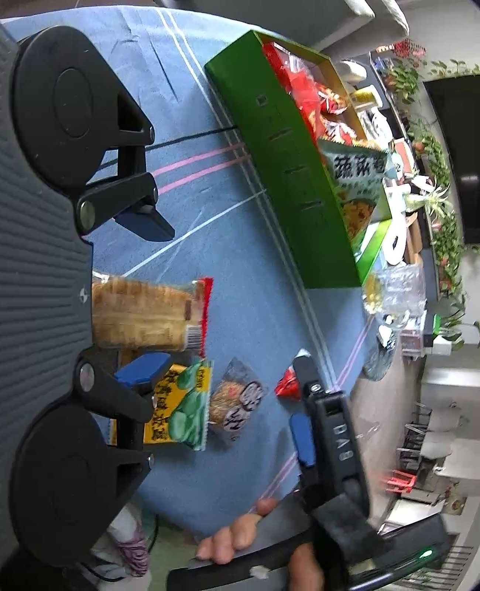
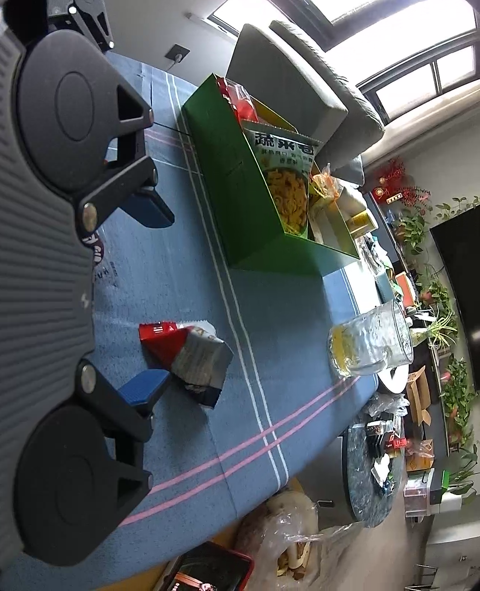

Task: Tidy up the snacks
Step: 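Move the left tool to the brown-wrapped snack while the right tool approaches the red-and-white wrapper, then close the left tool on the brown-wrapped snack while the right tool grasps the red-and-white wrapper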

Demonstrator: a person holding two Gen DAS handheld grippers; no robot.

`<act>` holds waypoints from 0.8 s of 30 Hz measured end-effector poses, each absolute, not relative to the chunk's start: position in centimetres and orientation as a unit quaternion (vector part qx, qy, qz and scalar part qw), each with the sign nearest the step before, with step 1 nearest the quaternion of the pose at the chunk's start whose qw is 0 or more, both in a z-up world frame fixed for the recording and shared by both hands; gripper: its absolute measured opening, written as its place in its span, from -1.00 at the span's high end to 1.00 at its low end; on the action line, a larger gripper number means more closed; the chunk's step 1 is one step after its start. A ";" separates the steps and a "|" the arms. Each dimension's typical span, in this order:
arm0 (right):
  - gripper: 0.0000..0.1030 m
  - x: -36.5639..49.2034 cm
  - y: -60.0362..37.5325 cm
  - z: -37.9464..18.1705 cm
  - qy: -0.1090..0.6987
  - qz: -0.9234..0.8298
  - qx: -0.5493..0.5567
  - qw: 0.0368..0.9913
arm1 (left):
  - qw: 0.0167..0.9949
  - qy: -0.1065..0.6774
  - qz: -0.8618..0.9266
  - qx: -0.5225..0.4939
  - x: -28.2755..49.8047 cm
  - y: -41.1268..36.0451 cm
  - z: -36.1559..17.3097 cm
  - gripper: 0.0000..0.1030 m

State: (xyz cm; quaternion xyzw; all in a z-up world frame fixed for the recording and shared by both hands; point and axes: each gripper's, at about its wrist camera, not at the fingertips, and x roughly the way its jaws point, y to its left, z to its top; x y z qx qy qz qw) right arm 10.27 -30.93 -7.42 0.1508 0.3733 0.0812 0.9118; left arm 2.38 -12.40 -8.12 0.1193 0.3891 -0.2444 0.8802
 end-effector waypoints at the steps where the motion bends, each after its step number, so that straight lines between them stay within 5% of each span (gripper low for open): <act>1: -0.30 10.3 -31.0 -7.4 0.374 0.080 0.151 0.911 | 0.879 0.392 -0.244 0.120 2.4 -12.5 -8.4 -0.24; 4: -0.30 10.3 -31.0 -7.6 0.378 0.080 0.152 0.910 | 0.879 0.400 -0.235 0.114 2.8 -12.2 -9.1 -0.07; 6: -0.30 10.3 -31.0 -7.5 0.378 0.079 0.152 0.910 | 0.879 0.409 -0.225 0.097 3.5 -11.7 -9.4 0.24; 24: -0.30 11.2 -31.6 -8.2 0.364 0.017 0.134 0.922 | 0.906 0.389 -0.152 0.061 5.0 -9.3 -8.2 0.30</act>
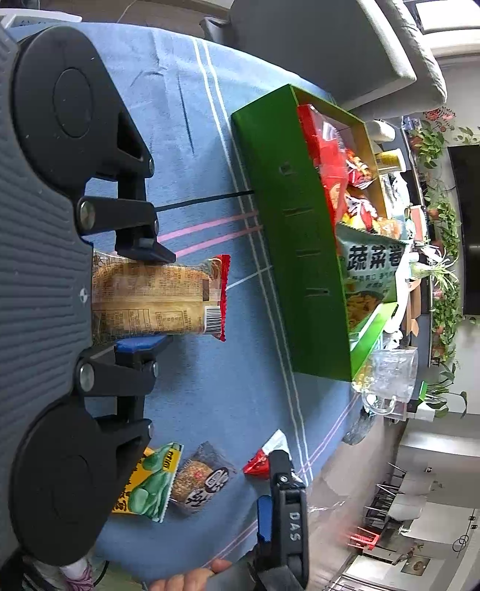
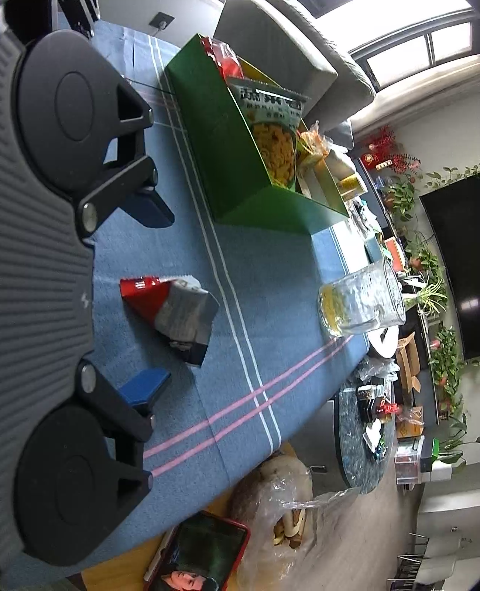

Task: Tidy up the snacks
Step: 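Close the left tool on the brown-wrapped snack while the right tool grasps the red-and-white wrapper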

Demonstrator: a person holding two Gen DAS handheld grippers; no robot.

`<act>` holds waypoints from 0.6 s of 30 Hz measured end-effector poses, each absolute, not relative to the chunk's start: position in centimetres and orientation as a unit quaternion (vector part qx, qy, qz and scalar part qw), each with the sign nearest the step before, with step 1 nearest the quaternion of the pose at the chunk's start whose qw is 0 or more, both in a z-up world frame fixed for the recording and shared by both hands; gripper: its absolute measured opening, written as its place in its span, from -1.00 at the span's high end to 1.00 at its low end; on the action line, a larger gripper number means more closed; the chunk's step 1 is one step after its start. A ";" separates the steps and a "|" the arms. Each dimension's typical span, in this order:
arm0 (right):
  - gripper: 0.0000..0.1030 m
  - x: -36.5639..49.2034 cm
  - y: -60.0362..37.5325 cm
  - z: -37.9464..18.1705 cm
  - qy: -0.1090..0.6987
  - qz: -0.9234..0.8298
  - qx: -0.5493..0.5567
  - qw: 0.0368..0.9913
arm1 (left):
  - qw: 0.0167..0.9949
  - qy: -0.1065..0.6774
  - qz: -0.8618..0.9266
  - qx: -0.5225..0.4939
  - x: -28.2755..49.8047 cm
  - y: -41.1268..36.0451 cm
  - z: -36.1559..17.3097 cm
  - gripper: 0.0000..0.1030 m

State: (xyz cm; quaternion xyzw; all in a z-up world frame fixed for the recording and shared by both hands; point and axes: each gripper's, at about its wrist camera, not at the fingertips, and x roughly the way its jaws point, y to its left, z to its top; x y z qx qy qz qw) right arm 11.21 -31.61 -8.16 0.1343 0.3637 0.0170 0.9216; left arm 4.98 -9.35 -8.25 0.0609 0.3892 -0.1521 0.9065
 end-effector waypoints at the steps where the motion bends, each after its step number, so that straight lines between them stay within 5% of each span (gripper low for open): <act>1: -0.30 11.3 -31.6 -8.2 0.363 0.015 0.131 0.923 | 0.907 0.388 -0.152 0.060 5.0 -9.3 -8.1 0.30; 18: -0.30 12.5 -31.0 -9.4 0.343 0.002 0.103 0.934 | 0.910 0.386 -0.145 0.041 6.1 -8.7 -7.6 0.30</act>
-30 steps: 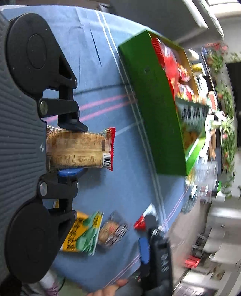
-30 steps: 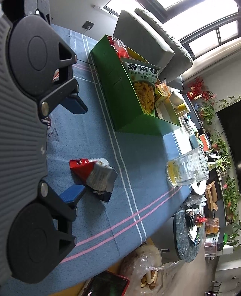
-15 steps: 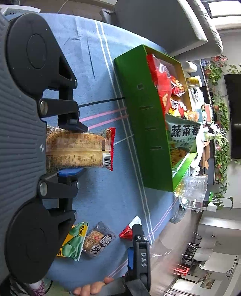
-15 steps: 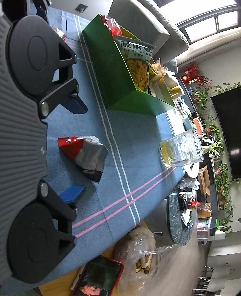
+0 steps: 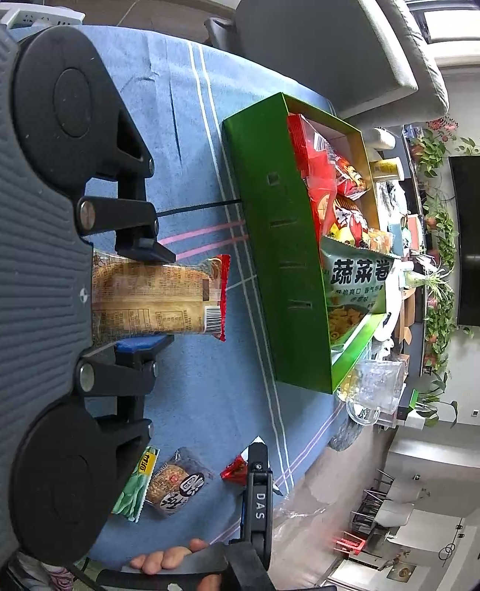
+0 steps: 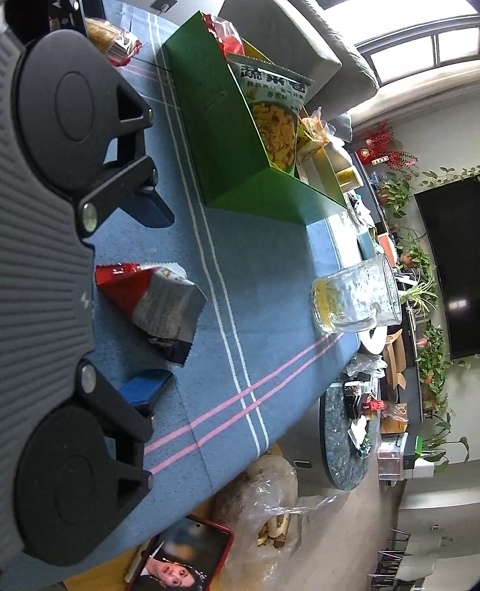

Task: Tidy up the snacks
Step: 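Close the left tool on the brown-wrapped snack while the right tool grasps the red-and-white wrapper, then carry both held snacks with the left and right tools over the green box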

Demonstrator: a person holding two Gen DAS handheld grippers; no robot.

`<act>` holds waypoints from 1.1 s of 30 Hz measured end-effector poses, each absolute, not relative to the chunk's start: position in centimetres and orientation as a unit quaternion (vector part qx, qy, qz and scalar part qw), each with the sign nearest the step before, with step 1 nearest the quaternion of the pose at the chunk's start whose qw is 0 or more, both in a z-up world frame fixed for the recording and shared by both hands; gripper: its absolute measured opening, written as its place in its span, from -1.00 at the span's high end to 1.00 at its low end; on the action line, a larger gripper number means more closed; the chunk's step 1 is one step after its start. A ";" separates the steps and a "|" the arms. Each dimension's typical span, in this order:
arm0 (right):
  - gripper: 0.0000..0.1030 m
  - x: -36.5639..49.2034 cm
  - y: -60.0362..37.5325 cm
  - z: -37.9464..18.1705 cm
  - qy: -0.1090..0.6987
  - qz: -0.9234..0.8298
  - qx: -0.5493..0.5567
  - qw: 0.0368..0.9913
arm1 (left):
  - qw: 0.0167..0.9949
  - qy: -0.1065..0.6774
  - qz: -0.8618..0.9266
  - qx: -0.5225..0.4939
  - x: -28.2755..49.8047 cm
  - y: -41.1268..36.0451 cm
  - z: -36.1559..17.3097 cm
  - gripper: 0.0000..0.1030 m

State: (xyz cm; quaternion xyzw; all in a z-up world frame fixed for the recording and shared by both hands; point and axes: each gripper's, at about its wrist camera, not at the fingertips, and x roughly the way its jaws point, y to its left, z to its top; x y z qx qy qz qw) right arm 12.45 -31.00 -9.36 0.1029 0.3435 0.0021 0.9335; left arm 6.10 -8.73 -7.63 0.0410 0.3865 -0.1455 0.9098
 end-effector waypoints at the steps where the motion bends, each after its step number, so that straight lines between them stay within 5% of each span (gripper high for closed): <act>1: -0.30 12.5 -30.9 -9.4 0.343 0.000 0.097 0.934 | 0.910 0.386 -0.145 0.041 6.1 -8.7 -7.6 0.30; 8: -0.28 12.7 -29.4 -9.9 0.330 -0.015 0.017 0.944 | 0.911 0.384 -0.144 0.038 6.4 -8.6 -7.5 0.30; 33: -0.28 11.9 -28.4 -5.5 0.282 0.068 0.082 0.954 | 0.924 0.355 -0.141 0.025 6.6 -8.2 -5.5 0.30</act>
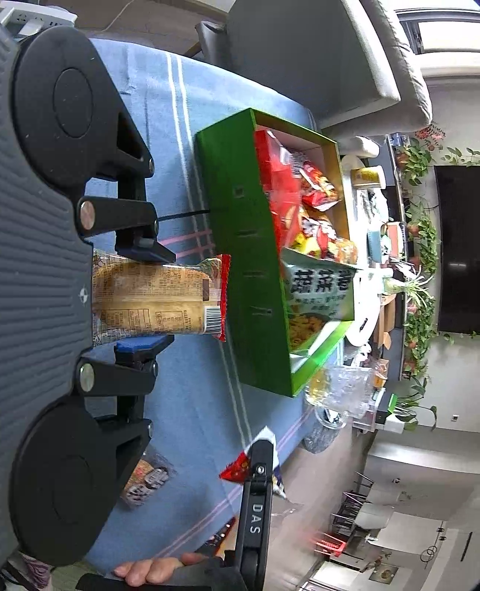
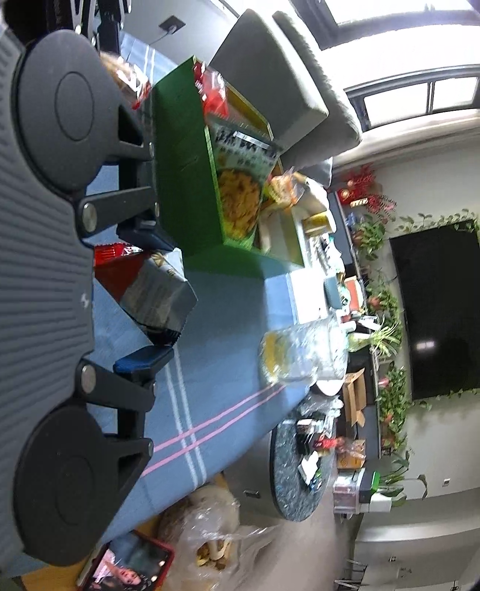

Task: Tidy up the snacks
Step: 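Carry both held snacks with the left and right tools over the green box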

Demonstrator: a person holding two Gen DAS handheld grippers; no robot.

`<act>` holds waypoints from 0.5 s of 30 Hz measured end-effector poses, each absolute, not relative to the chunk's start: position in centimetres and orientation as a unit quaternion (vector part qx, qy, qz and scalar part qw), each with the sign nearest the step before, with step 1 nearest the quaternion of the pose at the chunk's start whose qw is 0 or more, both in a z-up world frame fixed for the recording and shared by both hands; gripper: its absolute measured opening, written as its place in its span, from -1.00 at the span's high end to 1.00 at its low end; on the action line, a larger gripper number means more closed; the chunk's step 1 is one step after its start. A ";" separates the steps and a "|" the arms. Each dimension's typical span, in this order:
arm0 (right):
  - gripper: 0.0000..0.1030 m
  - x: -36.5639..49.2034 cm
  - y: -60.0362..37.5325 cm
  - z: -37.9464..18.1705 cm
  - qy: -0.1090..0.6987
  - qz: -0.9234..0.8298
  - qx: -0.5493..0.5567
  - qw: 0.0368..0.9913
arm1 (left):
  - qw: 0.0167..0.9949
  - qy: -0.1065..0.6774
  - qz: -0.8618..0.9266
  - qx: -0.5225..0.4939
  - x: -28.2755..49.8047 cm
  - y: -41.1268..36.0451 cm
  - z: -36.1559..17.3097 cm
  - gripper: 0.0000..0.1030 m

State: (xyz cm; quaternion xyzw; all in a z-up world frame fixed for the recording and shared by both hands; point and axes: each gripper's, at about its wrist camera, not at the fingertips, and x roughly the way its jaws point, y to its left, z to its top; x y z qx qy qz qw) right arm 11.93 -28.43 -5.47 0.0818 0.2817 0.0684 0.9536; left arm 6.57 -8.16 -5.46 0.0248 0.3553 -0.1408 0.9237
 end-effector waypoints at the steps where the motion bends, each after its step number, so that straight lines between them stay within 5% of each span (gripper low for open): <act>1: -0.28 12.0 -28.2 -5.2 0.279 0.073 0.082 0.954 | 0.925 0.352 -0.142 0.024 6.7 -8.2 -5.3 0.30; 15: -0.28 12.7 -25.1 -3.0 0.253 0.124 0.071 0.957 | 0.934 0.328 -0.142 0.017 7.4 -7.9 -3.9 0.30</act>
